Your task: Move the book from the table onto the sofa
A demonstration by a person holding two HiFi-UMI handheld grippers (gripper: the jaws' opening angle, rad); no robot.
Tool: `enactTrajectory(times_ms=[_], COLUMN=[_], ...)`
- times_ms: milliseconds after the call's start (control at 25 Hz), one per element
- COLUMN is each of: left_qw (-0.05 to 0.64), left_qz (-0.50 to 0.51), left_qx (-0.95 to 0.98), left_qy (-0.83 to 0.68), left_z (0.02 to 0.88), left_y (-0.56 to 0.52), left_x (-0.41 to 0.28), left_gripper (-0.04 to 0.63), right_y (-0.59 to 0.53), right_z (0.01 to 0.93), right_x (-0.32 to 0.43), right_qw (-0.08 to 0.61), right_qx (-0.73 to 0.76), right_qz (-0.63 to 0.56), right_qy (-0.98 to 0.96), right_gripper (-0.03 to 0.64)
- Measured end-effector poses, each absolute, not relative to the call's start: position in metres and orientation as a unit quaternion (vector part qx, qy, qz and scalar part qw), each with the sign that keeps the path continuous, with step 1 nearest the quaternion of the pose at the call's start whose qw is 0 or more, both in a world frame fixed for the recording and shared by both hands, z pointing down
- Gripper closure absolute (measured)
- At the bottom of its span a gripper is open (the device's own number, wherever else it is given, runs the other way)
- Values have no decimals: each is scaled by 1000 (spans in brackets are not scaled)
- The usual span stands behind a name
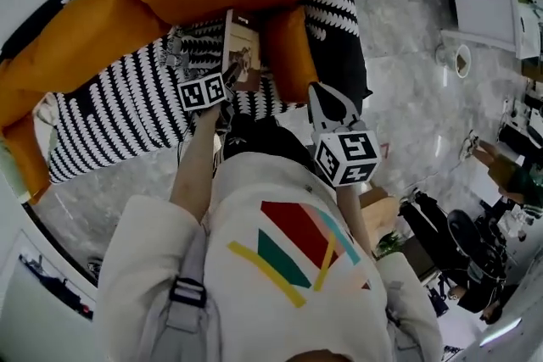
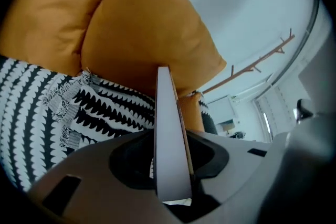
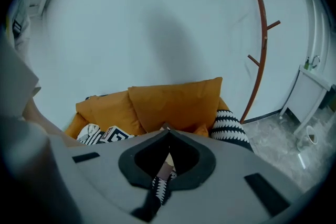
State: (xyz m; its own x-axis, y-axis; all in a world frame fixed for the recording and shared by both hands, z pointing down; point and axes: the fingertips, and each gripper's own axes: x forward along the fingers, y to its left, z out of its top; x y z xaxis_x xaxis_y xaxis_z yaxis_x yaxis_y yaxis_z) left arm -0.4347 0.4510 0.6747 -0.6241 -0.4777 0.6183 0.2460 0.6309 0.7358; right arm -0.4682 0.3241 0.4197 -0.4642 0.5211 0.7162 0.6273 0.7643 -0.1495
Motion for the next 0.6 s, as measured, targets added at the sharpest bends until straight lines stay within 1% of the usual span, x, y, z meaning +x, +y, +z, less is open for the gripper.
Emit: enactTrajectory(times_ms=[120,240,520,600], left_qw=[464,497,584,614], left_qz=[-382,-347,-262,-222], left_qx=[74,67,49,18], left_qy=[-796,-792,-767,-757], left_z=[689,706,742,754], left_y=[451,455,460,467], left_x=[-425,-418,-396,-385], left_gripper=[440,440,440,407], right_y=[326,332,328,330], right_z=[419,419,418,416], right_x=[-462,-457,-473,-478], right_qw=[399,391,380,379], right_qx=[-330,-336,-332,-339], right_qz=[-67,-75,-86,-90], right_qy=[-852,-854,-859,-857], right_gripper=[606,606,606,606])
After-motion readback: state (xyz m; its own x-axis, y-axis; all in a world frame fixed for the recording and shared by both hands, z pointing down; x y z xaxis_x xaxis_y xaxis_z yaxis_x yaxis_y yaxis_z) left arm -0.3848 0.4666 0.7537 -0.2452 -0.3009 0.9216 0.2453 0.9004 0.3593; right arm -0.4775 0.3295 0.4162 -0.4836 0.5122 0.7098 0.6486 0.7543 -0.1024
